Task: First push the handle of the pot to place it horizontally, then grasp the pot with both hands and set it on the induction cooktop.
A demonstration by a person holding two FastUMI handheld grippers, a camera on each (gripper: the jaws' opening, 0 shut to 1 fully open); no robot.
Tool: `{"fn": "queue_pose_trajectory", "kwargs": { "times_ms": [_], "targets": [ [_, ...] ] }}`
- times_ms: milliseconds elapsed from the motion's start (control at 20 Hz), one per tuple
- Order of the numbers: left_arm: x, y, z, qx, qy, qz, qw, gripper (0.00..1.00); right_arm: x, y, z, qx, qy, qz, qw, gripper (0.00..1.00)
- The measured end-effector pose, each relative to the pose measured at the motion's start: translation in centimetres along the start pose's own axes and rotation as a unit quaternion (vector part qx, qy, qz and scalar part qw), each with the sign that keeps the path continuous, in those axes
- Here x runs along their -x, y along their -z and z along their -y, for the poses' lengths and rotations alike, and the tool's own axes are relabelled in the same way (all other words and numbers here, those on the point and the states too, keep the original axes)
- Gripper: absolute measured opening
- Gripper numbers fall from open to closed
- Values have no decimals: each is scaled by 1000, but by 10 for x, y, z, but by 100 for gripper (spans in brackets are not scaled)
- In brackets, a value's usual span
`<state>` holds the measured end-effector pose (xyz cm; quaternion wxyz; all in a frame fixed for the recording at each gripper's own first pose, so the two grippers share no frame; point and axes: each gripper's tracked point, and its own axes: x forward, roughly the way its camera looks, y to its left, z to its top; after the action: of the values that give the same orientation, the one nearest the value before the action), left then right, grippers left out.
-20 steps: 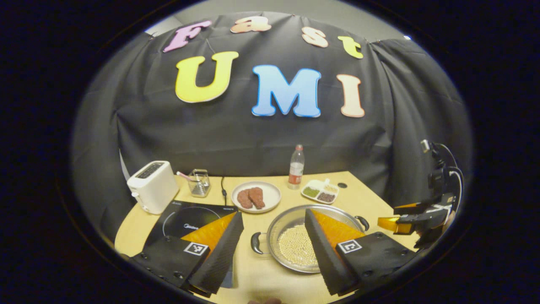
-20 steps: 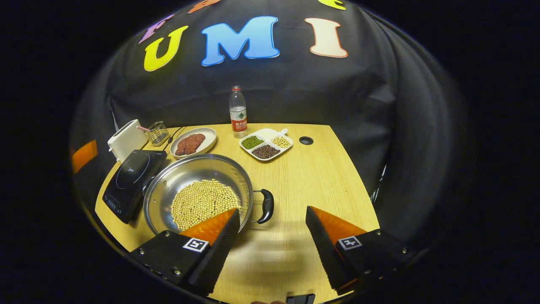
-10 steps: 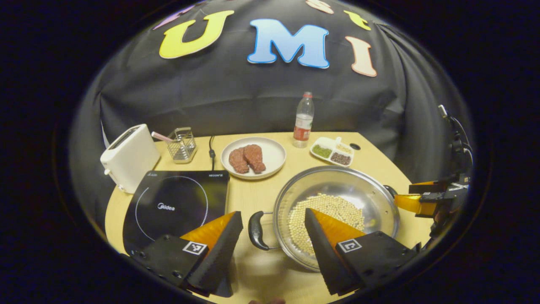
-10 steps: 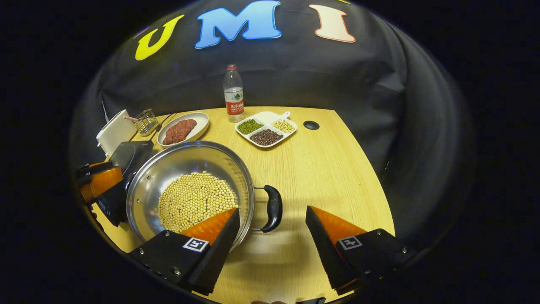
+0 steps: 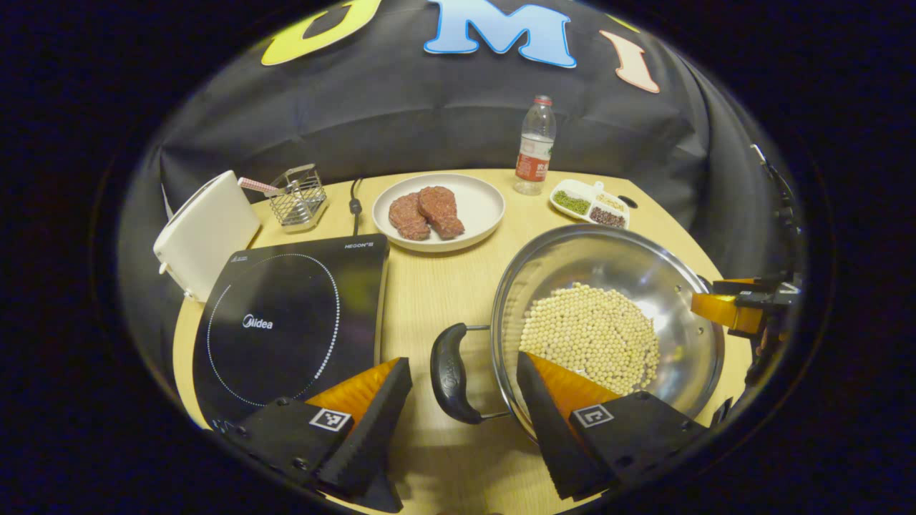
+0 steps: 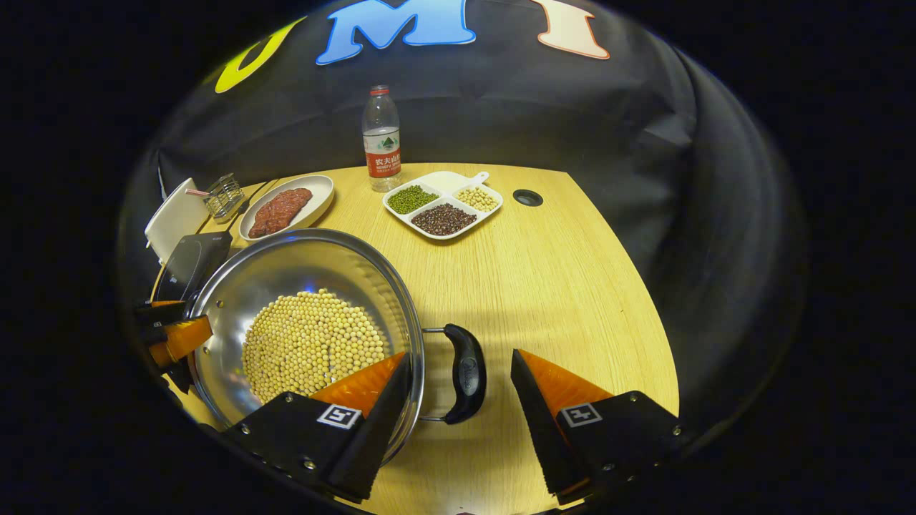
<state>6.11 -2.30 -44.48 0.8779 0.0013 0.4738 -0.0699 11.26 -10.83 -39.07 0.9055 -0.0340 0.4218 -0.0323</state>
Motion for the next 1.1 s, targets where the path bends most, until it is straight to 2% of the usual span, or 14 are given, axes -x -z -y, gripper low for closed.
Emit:
{"fn": "queue_pose_trajectory", "kwargs": {
  "times_ms": [100,150,200,250,300,350,450,500,550,600,700,750,800,1100],
  "targets": [
    [-4,3,4,2,9,-9,1000,92,-5,4,-6,-2,-12,-13,1000,82],
    [-5,2,7,0,13,-9,1000,91,-5,7,-10,-6,-17,-20,1000,70],
    [-5,0,8,-7,13,-10,1000,86,-12,9,-10,-7,-18,-25,999,64],
    [-6,1,6,-14,11,-13,1000,71,-12,8,-9,-10,-19,-25,999,61],
    [-5,2,6,-13,11,-13,1000,74,-12,9,-10,-14,-21,-28,999,65],
    [-5,1,6,-7,12,-15,1000,75,-11,9,-10,-22,-26,-28,999,64],
    [-4,-1,8,-4,9,-19,1000,66,-9,11,-11,-26,-27,-34,999,56],
    [-5,-1,6,-11,6,-21,1000,66,-7,11,-10,-20,-24,-37,999,53],
    [-7,-1,6,-17,4,-21,1000,62,-6,7,-9,-28,-21,-36,999,54],
    [-6,-2,6,-22,3,-21,1000,62,-8,14,-12,-36,-21,-44,998,47],
    [0,-6,6,-26,6,-17,1000,62,-2,18,-13,-48,-24,-54,997,47],
    [3,-8,6,-30,8,-15,999,58,2,21,-13,-52,-25,-57,997,47],
    [10,-8,7,-33,9,-14,999,62,8,23,-13,-56,-23,-60,996,47],
    [43,1,2,-23,26,-19,999,62,51,26,-18,-45,-7,-60,997,47]
  ]
}}
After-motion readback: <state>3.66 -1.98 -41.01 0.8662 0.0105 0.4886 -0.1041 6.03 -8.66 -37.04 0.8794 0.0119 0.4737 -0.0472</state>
